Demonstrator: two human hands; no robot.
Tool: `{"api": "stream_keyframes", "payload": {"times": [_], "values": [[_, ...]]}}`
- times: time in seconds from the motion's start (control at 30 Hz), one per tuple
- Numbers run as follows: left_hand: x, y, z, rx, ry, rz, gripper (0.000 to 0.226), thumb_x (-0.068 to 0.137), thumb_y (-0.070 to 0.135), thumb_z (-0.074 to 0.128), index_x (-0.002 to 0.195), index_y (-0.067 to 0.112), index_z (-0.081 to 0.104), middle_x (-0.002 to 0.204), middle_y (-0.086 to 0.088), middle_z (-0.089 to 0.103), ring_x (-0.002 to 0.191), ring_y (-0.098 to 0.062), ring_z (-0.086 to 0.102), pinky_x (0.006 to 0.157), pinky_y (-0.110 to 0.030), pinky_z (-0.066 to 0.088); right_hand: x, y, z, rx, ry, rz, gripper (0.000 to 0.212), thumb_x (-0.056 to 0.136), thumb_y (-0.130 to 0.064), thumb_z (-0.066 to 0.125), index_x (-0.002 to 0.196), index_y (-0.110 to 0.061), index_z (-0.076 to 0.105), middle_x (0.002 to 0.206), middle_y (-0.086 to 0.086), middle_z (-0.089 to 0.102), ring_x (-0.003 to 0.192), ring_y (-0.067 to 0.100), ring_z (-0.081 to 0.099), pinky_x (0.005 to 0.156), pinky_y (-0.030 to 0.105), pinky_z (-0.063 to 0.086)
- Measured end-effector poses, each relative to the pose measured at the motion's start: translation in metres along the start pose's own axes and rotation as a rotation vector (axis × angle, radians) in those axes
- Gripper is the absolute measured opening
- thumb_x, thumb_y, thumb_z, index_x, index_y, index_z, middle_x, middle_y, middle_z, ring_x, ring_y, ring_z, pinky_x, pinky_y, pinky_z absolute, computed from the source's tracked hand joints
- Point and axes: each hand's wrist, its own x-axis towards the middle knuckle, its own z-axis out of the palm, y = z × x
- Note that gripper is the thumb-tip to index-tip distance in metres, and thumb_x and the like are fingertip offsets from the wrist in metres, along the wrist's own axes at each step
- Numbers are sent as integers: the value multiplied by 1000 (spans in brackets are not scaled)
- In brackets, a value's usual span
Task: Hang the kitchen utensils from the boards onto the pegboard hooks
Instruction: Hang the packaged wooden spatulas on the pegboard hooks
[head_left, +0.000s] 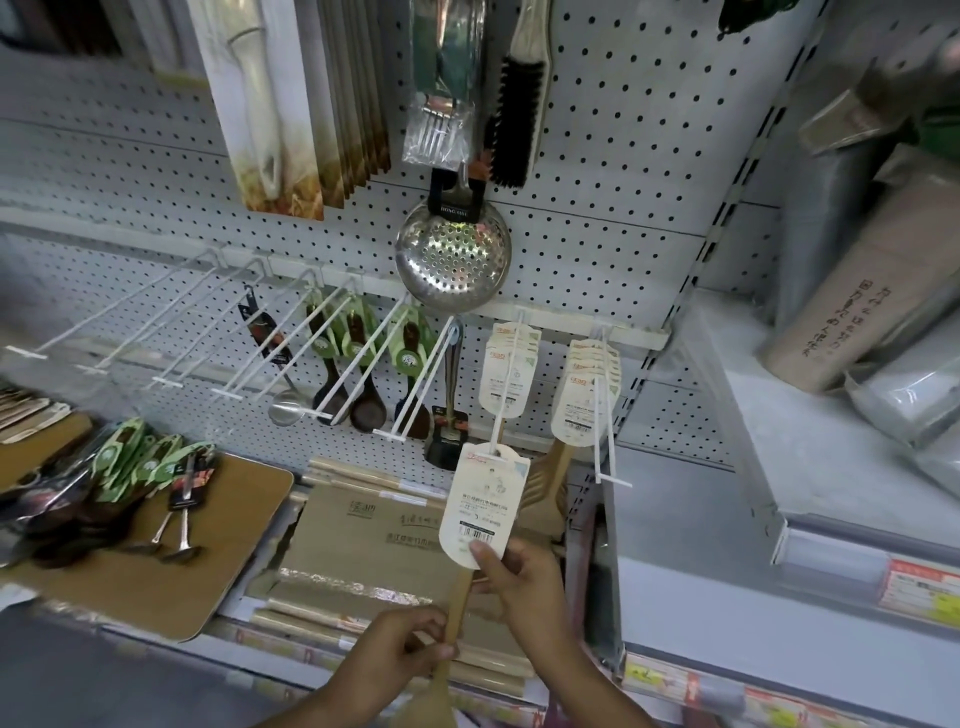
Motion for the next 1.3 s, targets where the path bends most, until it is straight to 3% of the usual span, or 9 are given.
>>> {"api": "stream_keyframes", "payload": {"times": [0.1,0.17,0.27,0.67,0.8,0.9,1.0,1.17,1.3], "values": [[-2,-10,1,-1,-3,-10,11,80,23,80,88,16,77,86,-15,70,78,-19,66,72,-32,53,0,1,1,13,4,-6,17,90,-9,66,96,-23,73,92,-10,77,78,16,74,62,27,59],[-3,-13,2,-4,-11,-24,13,79,27,79,87,17,77,82,-7,69,77,-16,65,72,-31,51,1,1,0,5,6,-17,17,90,-9,66,96,-23,73,92,-11,77,77,16,74,62,28,59],[-1,-16,5,-5,-25,-27,2,83,21,77,85,23,77,79,-1,70,74,-14,64,72,-31,51,3,3,0,-14,-7,-27,18,90,-10,66,94,-26,73,91,-14,76,78,17,74,64,31,60],[36,-13,3,5,9,-36,14,89,14,71,79,25,73,77,-1,67,62,-15,55,63,-27,44,44,5,-7,-61,-9,-40,14,93,-18,65,96,-29,73,94,-10,77,83,16,74,67,34,60],[64,-7,0,50,58,-5,7,85,24,70,88,17,72,83,-5,70,69,-15,60,68,-29,47,73,-3,-10,-90,-1,-42,13,93,-21,64,92,-31,72,89,-13,76,80,16,74,71,42,61],[84,1,-3,95,68,13,3,89,17,70,88,16,72,88,-12,71,69,-15,62,67,-29,49,96,-6,-15,-159,30,-37,17,92,-24,65,80,-35,71,78,-18,74,76,15,73,71,47,61],[101,11,-4,122,83,22,4,90,13,68,88,10,70,86,-12,71,67,-19,61,66,-33,49,117,-8,-19,-205,58,-29,20,92,-29,65,75,-38,72,79,-12,76,75,20,74,71,53,60],[120,24,-2,154,94,29,6,92,10,67,88,6,68,74,7,68,69,-16,63,73,-39,56,144,-3,-23,-273,105,-47,23,87,-45,65,77,-26,74,77,1,75,70,23,72,68,56,58],[124,29,1,193,120,27,13,90,10,69,81,19,68,69,18,67,67,-10,63,73,-34,55,151,-6,-22,-309,140,-39,15,91,-35,65,77,-32,70,74,-9,72,73,18,71,72,53,58]]}}
